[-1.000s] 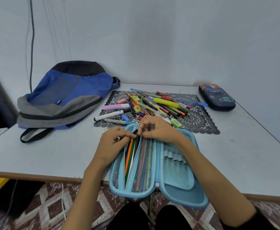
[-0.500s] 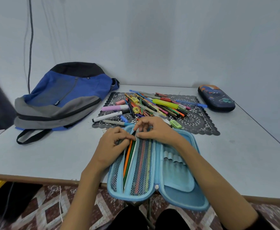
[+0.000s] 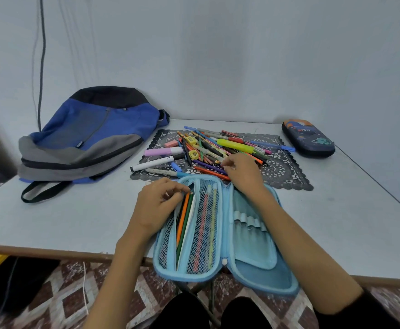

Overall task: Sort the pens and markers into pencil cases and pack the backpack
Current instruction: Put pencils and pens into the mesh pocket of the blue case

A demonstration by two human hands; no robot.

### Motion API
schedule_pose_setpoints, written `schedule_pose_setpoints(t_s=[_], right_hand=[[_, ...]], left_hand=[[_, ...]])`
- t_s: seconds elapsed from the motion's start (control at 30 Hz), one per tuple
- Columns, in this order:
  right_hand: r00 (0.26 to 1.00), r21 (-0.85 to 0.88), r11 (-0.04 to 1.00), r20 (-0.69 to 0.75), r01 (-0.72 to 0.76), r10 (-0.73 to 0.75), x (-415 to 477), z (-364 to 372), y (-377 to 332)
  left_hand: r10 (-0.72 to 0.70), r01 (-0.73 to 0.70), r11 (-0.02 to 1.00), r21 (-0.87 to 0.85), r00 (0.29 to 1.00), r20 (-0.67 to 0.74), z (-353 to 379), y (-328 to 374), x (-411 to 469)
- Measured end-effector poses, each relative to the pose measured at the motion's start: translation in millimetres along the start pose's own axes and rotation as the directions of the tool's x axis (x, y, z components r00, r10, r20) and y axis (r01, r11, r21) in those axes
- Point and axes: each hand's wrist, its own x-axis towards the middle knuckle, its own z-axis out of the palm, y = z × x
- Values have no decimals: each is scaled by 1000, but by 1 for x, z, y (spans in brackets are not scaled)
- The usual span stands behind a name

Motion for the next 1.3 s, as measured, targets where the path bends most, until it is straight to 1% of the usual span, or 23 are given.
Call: schedule_pose_setpoints(t_s=[0.17,0.3,0.4,0.47,0.53,0.57,0.6,0.63,0.67,0.73,0.8,0.83,0.9,1.03,1.2,1.3], right_hand=[[999,-179,984,30,-13,18,1,1,-5],[998,-272,961,21,-52,60,1,2,-3],[999,-307,951,15,-27,33,1,3,-2],[1000,-290,957,11,-10,13,0,2,-1],[1000,-219,976,-19,-9,5,0,1,-1],[999,-134,991,-42,-19,13,-1,0,-1],[997,4,1000,-68,-28,28,-2,0,-2],[994,177,984,-97,-31,49,-3,-2,-3],[989,347,937,-124,-27,75,-3,-4,-4],[977,614,789,-149,-30,153,-6,-10,-6],[968,798,602,-129,-28,215,-7,-16,-7],[965,854,520,-122,-16,230,-7,-18,-7],[964,913,409,-115,7,240,-8,-22,-10],[976,958,285,-74,13,204,-10,-23,-14],[997,967,253,15,-33,71,-14,-22,-21],[999,962,269,51,-51,8,-15,-18,-25]], left_hand=[[-9,9,1000,6,1000,-15,-1,1,-1],[-17,17,1000,-6,1000,-15,-2,2,-1],[-36,36,999,-24,999,-13,-1,3,-1],[-39,38,999,-29,999,-13,-1,2,-2],[-39,38,999,-32,999,-13,-1,2,-2],[-42,42,998,-38,999,-11,-1,2,-2],[-45,44,998,-44,999,-9,-1,3,-2],[-45,45,998,-48,999,-6,-1,3,-2],[-44,44,998,-49,999,-4,0,3,-2],[-43,42,998,-48,999,-6,0,3,-2],[-41,41,998,-45,999,-8,-1,2,-1],[-41,41,998,-46,999,-8,-1,2,-1],[-44,44,998,-44,999,-7,0,2,-2],[-51,51,998,-36,999,-5,-1,2,-1],[-52,52,998,-39,999,-5,-1,4,-2],[-51,51,998,-47,999,-3,0,5,-2]])
